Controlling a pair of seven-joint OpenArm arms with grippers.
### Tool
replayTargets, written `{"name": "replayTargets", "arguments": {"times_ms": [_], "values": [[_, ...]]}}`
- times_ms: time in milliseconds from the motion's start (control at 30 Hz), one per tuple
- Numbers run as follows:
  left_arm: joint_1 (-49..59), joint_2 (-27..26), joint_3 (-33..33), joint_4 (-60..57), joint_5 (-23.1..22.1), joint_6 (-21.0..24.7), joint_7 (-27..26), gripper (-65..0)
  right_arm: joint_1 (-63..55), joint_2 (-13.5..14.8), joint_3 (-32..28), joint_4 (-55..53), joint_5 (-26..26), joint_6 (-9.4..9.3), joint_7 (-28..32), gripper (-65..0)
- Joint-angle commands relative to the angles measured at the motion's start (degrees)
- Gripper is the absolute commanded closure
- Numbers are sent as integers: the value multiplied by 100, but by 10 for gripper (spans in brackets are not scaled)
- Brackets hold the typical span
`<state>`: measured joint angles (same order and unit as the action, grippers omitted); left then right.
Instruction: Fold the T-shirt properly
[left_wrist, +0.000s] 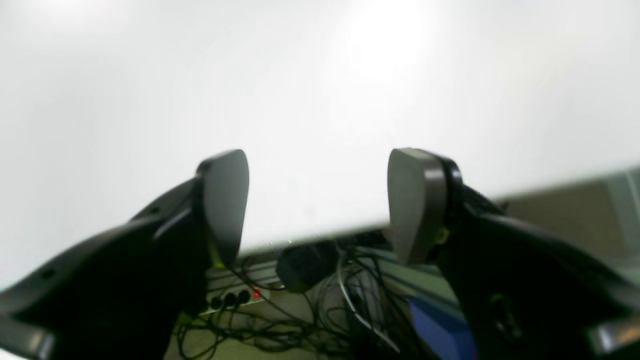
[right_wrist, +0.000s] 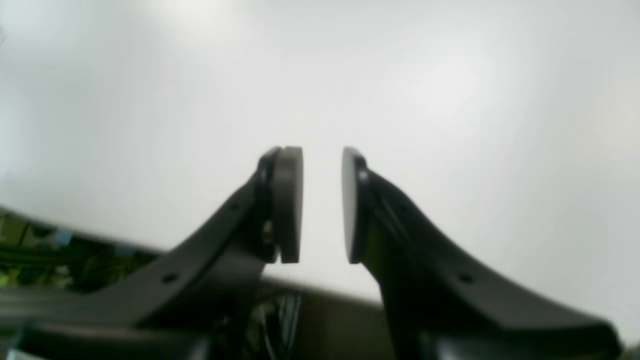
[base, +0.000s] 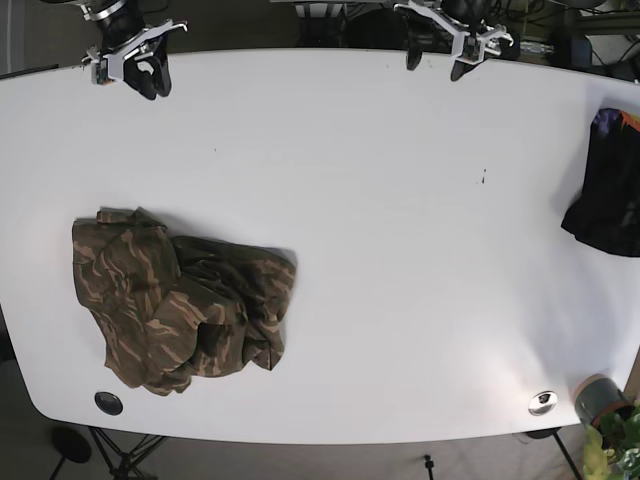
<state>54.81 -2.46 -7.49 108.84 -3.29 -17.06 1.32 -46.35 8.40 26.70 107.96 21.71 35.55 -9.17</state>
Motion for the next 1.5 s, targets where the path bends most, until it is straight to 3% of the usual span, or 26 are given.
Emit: {"name": "replayTargets", "arguments": {"times_ms": [0,200,433,700,933,1167,1367,1467], "values": [[-140,-13,50,92,-36,-57,241,-397,103,52,42,92,83,27,130,-130],[-984,31,155,119,-36,-57,813,-397,1000,87,60,109,75,27,-758,-132],[-1608,31,313,119,-36,-57,1481,-397,2081,412,60,74,75,-8,-1760,-135],[-2180,31,313,119,-36,-57,2052,-397,3435,535,60,-84,13,-17,-2727,-317],[-2637,31,305,110,-45,-57,2035,-397,4674,500,60,-884,-840,-17,-3096,-322],[-3507,110,595,83,-27,-57,2105,-397,5342,562,69,-1790,-1306,-17,-3079,-325],[-4412,136,850,83,-27,-57,3081,-397,6072,676,772,-2880,-1613,-17,-3079,-327],[-4667,136,982,75,-27,-57,3310,-396,6415,799,1159,-3460,-1657,-17,-3070,-327]]}}
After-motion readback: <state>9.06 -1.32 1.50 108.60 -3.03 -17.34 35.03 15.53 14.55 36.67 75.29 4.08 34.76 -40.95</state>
